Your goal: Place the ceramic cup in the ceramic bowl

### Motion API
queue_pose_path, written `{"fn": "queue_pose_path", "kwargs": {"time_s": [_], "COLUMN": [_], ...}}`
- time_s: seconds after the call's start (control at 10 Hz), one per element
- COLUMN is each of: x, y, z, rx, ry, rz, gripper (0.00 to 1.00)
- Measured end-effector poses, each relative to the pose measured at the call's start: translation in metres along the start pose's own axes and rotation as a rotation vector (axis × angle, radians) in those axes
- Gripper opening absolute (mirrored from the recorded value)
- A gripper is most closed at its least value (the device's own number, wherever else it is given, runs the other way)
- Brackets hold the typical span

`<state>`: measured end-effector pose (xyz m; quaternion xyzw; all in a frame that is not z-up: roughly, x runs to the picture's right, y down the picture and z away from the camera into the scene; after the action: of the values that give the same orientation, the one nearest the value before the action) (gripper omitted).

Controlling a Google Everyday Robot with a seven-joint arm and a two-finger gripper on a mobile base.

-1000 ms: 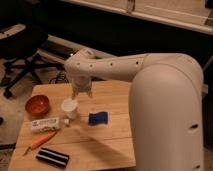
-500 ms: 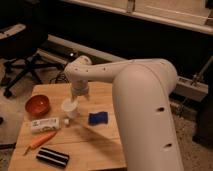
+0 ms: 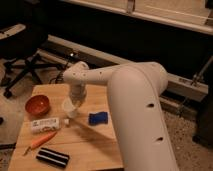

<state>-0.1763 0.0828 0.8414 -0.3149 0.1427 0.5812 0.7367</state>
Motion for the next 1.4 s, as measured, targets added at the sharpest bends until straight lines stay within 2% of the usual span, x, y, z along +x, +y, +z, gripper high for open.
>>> {"fn": "queue_pose_path", "kwargs": {"time_s": [0.2,0.3,0.4,0.5,0.7,0.9,1.1,1.4], "x": [0.0,-0.002,-0.008,-0.014,-0.036,-0.055,-0.073,-0.083], "y": [0.013,0.019,0.027,0.034,0.064,0.095,0.137,0.182], "z": [-0.029,-0.051,-0.074,-0.086,-0.108,-0.112,-0.109,-0.087], "rx": [-0.013,-0.004,0.021,0.043,0.09,0.114,0.108,0.064], "ry": [-0.019,-0.041,-0.07,-0.086,-0.117,-0.125,-0.128,-0.099], "rz": [-0.015,-0.022,-0.038,-0.052,-0.1,-0.147,-0.209,-0.276], "gripper": [0.0,0.0,0.0,0.0,0.0,0.0,0.0,0.01]}}
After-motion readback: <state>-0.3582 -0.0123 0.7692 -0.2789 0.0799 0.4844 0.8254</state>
